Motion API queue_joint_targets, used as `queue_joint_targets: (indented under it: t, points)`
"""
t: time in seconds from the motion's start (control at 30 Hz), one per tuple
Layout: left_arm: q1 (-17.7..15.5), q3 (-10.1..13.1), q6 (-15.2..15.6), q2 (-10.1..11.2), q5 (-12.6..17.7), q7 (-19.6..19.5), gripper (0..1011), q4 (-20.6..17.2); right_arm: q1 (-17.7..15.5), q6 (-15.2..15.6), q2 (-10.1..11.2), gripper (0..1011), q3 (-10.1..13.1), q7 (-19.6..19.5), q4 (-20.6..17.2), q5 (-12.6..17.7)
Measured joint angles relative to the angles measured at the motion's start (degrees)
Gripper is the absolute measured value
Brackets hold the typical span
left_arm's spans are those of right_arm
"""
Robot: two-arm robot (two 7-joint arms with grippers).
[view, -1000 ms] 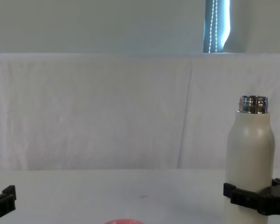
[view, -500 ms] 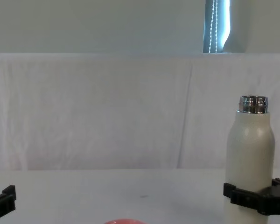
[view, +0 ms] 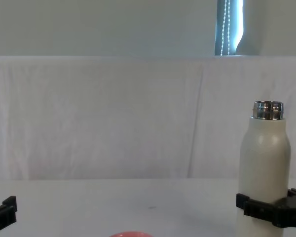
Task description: Grasp the thermos with one hand and pour water into the cup lid.
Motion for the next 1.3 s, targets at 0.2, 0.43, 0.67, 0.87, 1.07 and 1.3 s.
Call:
queue_joint_targets:
  t: [0.2,0.43,0.67,0.87,1.07,1.3]
  points:
    - [0.0,0.0,0.0,0.0,0.0,0.0,1001,0.0,-0.04,0.02,0.0,1000,0.01,0.01,0.01,-0.01]
    - [0.0,0.0,0.0,0.0,0.0,0.0,1001,0.0,-0.15,0.02,0.05,1000,0.06,0.04,-0.04,-0.01]
    - [0.0,0.0,0.0,0.0,0.0,0.0,1001,0.0,-0.15,0.02,0.05,1000,0.08,0.04,-0.06,-0.01]
    - [0.0,0.0,0.0,0.0,0.0,0.0,1001,0.0,-0.15,0.02,0.05,1000,0.08,0.04,-0.1,0.0]
    - [0.0,0.0,0.0,0.0,0.0,0.0,1001,0.0,-0.44,-0.01,0.23,1000,0.28,0.06,-0.44,0.12]
    - [0.0,0.0,0.0,0.0,0.0,0.0,1001,0.0,-1.05,-0.18,0.53,1000,0.66,-0.08,-0.99,0.24]
